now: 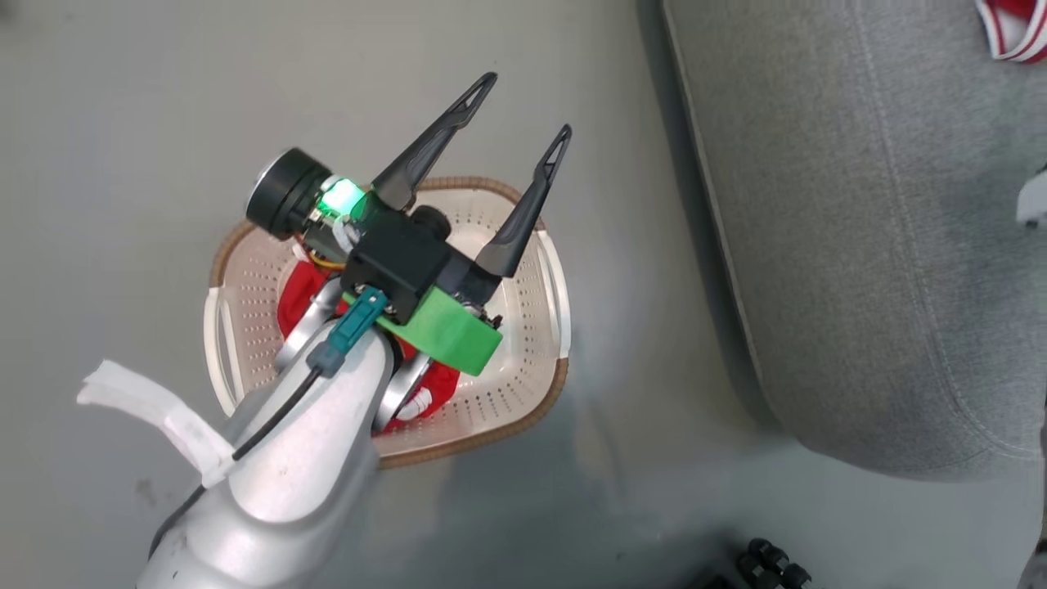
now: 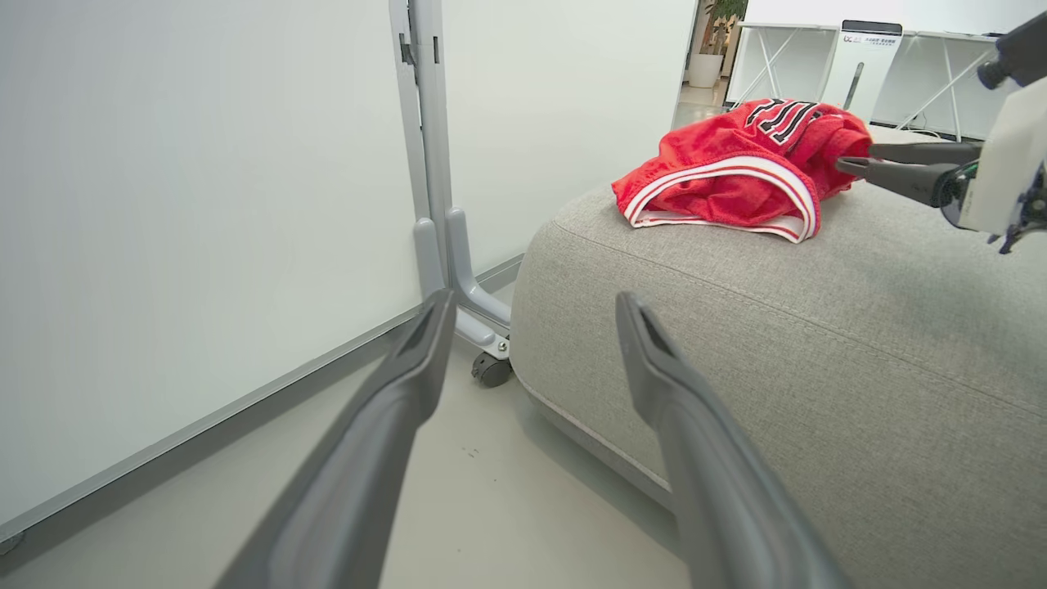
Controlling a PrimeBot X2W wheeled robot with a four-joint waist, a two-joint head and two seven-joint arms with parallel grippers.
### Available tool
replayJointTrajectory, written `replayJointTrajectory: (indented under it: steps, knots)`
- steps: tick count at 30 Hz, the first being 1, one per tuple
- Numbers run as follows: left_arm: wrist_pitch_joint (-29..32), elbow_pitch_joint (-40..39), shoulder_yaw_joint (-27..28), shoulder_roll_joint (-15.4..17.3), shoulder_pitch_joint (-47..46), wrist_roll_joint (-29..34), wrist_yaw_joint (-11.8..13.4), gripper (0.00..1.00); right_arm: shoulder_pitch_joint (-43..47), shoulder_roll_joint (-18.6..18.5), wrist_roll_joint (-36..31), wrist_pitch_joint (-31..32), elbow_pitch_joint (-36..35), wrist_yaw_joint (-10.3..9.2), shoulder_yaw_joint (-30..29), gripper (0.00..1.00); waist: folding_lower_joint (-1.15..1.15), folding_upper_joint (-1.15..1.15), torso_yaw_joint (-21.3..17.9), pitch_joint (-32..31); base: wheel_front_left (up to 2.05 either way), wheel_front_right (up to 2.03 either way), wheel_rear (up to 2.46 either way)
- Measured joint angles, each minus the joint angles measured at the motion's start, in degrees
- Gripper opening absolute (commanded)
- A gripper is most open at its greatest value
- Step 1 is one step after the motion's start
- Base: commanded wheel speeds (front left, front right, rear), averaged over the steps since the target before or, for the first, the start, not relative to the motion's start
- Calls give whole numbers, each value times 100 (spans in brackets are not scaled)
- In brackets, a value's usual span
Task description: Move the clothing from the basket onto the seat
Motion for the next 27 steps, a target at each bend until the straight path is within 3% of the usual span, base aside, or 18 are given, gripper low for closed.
replayJointTrajectory:
  steps: [6,13,27]
  knots:
    - [0,5,448,-37,537,-74,59,100,906,159,97,0,-650,-1,263,100,0,0,19,-533,0,0,0]
    - [0,2,1221,-78,1332,-168,204,100,1702,476,141,0,-1377,0,990,100,0,0,102,-1166,0,0,0]
    - [0,-153,2633,-296,2365,-101,286,100,2328,855,286,1,-2072,0,2040,100,0,0,698,-2127,0,0,0]
